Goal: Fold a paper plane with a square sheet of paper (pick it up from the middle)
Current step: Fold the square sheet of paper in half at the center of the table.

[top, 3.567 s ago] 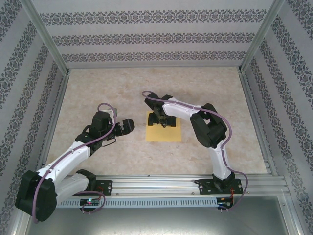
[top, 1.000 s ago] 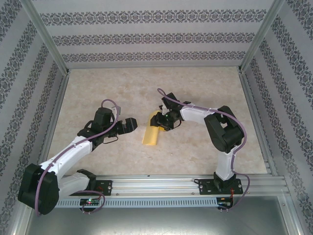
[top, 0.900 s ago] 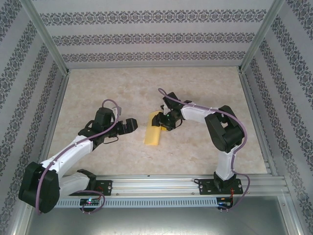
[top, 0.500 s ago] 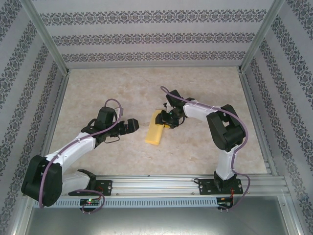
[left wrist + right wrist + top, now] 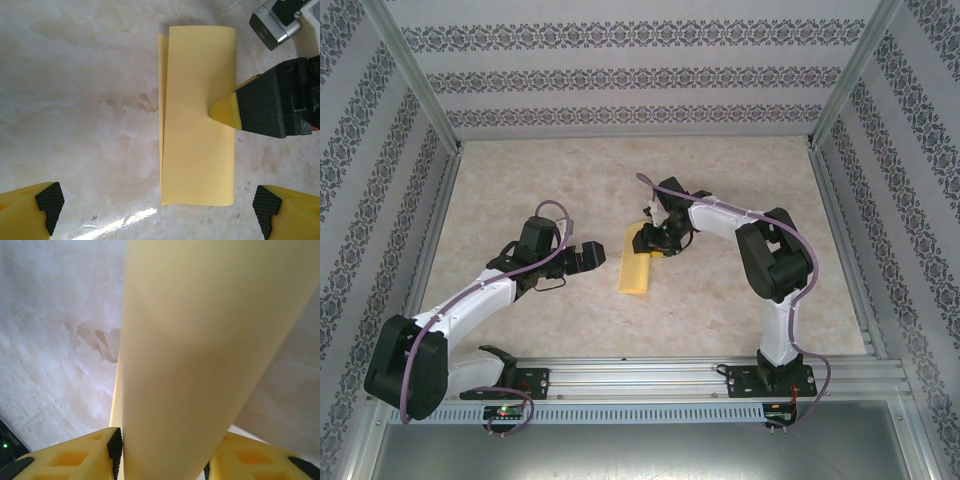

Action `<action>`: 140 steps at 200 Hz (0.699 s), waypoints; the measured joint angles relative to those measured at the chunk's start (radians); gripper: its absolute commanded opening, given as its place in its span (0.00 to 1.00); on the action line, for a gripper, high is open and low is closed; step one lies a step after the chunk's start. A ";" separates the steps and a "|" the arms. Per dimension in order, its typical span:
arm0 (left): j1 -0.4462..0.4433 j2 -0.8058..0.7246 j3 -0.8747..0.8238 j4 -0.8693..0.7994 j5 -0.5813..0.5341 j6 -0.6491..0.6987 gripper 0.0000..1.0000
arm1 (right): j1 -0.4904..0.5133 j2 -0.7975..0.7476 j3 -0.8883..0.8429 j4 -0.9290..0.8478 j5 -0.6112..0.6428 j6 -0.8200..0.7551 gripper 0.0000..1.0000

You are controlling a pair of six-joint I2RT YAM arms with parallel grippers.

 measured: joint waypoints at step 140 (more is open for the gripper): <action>-0.001 0.039 0.017 -0.008 -0.001 -0.022 1.00 | 0.016 0.034 0.031 -0.067 0.120 0.100 0.60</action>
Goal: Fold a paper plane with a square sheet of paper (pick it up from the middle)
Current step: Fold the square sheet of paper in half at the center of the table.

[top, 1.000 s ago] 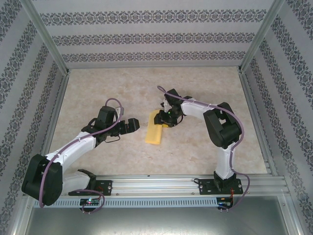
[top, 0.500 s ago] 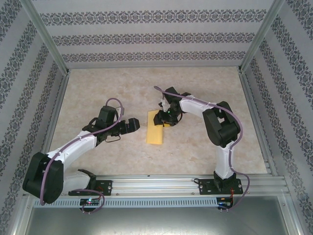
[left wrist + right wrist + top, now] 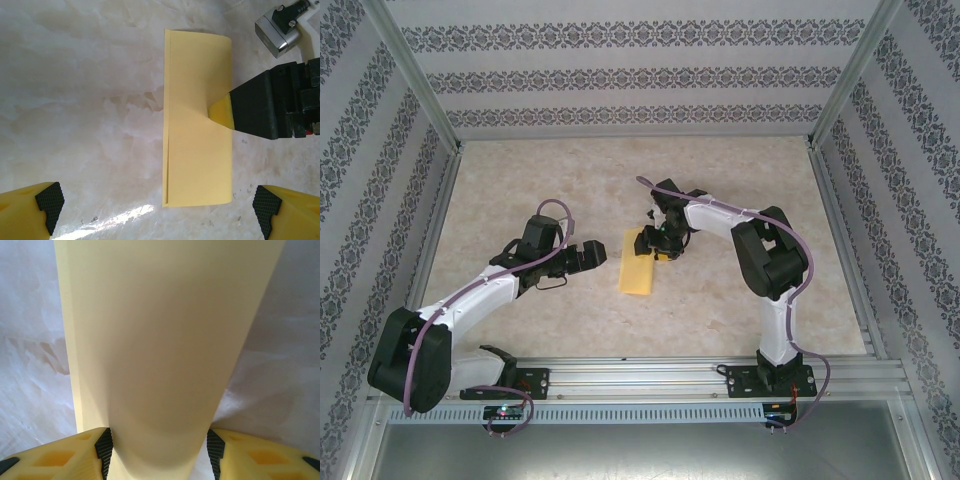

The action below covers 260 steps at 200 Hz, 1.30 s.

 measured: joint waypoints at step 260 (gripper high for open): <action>-0.039 0.153 0.096 -0.029 -0.016 -0.030 0.15 | 0.035 0.011 0.032 -0.031 0.104 0.059 0.62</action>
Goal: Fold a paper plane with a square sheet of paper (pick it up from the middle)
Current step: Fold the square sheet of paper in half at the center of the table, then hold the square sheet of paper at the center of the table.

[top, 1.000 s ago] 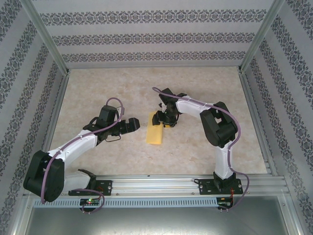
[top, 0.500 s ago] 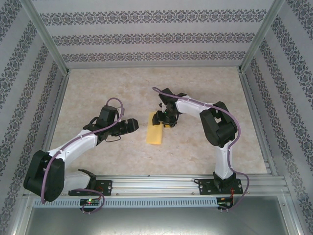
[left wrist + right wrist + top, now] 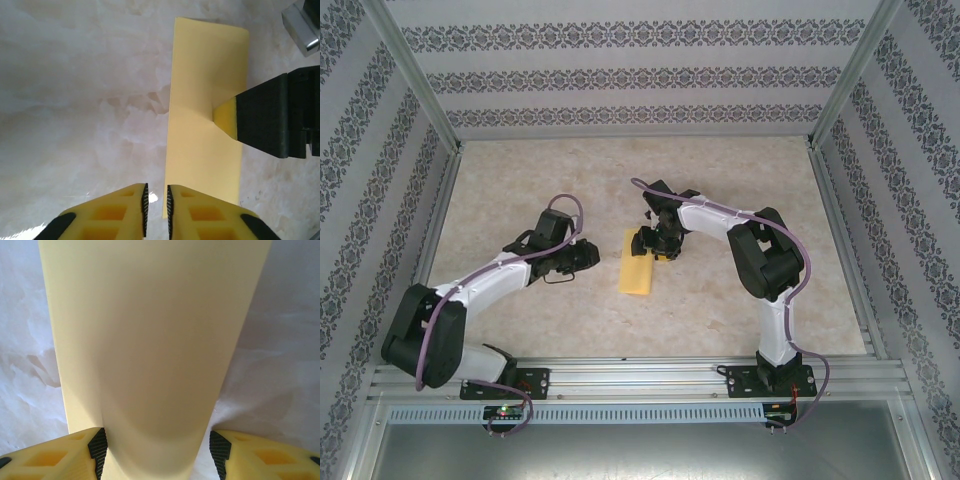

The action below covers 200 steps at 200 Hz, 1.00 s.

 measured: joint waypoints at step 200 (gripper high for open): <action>-0.078 0.410 0.184 0.165 0.134 -0.110 0.00 | 0.003 0.005 0.005 -0.006 0.008 0.000 0.62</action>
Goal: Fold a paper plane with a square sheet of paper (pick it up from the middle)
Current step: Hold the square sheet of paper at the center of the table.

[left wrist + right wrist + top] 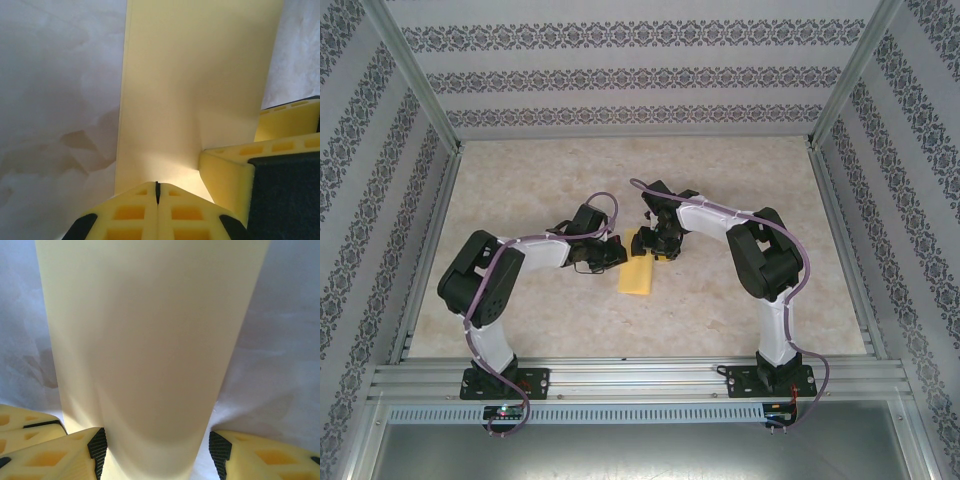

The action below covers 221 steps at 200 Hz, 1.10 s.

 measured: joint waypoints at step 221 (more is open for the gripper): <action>-0.007 0.047 0.008 0.027 0.014 -0.018 0.00 | -0.082 -0.367 -0.253 0.187 0.039 0.074 0.28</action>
